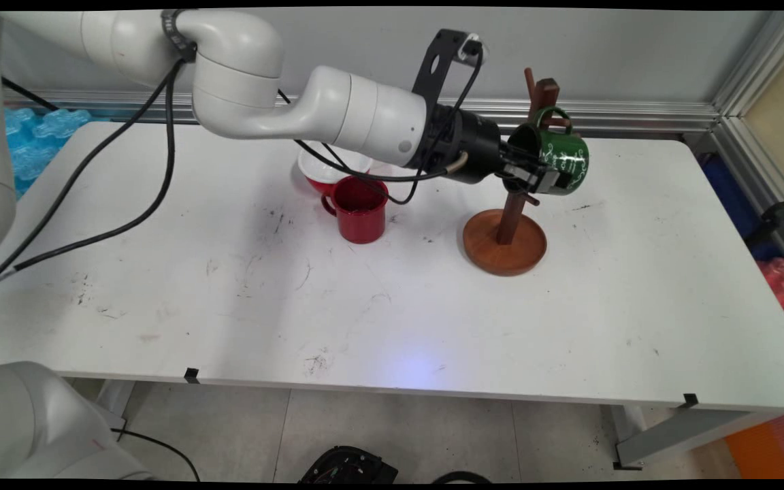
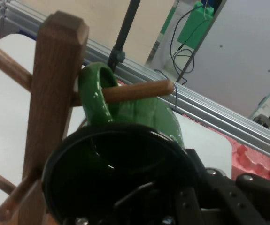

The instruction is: Place the picked object on the table

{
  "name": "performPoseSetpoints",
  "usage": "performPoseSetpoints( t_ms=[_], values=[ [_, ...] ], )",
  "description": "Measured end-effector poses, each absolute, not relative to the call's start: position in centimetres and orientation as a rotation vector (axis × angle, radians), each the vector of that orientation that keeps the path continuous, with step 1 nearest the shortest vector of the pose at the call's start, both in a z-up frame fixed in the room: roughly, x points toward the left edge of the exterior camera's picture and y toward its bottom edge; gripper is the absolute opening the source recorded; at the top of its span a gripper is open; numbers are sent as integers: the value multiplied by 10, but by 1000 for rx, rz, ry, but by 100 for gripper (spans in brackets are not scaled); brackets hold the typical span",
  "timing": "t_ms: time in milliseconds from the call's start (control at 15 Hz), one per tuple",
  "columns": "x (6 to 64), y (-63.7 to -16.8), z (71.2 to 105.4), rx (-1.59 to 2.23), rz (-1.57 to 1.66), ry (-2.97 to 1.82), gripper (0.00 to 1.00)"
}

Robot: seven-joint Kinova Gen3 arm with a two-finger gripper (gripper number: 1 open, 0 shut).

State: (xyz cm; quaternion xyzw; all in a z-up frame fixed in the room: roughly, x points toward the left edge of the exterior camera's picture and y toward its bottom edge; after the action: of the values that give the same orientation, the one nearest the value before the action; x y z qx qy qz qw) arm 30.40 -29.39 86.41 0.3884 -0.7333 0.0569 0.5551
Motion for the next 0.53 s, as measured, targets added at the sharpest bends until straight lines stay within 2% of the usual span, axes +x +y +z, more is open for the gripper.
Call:
performPoseSetpoints(
  t_ms=[533],
  values=[
    [308, -294, 874, 924, 134, -1727, 0]
  ],
)
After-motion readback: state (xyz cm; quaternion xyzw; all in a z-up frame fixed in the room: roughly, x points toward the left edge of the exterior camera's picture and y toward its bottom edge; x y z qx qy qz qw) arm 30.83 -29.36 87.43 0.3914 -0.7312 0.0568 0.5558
